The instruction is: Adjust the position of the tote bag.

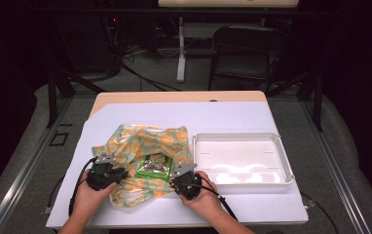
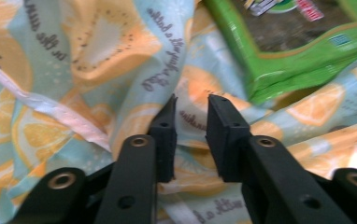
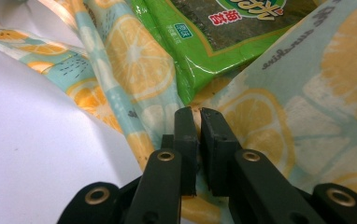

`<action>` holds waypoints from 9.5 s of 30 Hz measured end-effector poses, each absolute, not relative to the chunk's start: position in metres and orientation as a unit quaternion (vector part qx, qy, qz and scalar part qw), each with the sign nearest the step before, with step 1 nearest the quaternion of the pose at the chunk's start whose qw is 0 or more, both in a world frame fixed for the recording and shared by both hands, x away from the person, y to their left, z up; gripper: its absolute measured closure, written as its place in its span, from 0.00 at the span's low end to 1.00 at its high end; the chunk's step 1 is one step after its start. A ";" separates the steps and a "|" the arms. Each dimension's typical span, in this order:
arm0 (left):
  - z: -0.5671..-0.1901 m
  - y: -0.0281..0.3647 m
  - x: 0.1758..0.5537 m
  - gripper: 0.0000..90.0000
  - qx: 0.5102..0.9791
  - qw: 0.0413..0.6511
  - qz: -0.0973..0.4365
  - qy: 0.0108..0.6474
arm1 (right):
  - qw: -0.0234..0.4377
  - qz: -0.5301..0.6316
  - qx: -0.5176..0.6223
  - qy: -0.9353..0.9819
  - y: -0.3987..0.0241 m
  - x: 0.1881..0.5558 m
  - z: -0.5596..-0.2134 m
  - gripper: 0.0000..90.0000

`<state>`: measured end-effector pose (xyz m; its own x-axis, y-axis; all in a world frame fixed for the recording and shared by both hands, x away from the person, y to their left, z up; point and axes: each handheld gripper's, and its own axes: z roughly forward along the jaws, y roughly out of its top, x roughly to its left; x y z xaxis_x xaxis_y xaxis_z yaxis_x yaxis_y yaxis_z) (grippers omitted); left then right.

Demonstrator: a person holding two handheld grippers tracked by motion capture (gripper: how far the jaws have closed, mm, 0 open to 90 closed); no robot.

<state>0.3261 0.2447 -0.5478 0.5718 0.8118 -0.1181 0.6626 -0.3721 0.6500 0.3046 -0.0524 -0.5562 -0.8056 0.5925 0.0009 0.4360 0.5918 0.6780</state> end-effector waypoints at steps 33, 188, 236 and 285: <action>-0.481 0.194 0.356 0.66 0.800 0.429 0.158 0.388 | 0.143 0.400 0.295 0.856 -0.053 0.304 -0.514 0.82; -0.523 0.196 0.366 0.65 0.810 0.387 0.122 0.423 | 0.196 0.400 0.345 0.826 -0.025 0.352 -0.484 0.73; -0.515 0.180 0.348 0.57 0.811 0.403 0.105 0.411 | 0.101 0.358 0.327 0.869 -0.035 0.298 -0.554 0.82; -0.545 0.186 0.351 0.50 0.800 0.369 0.076 0.467 | 0.081 0.387 0.406 0.824 -0.036 0.339 -0.544 0.65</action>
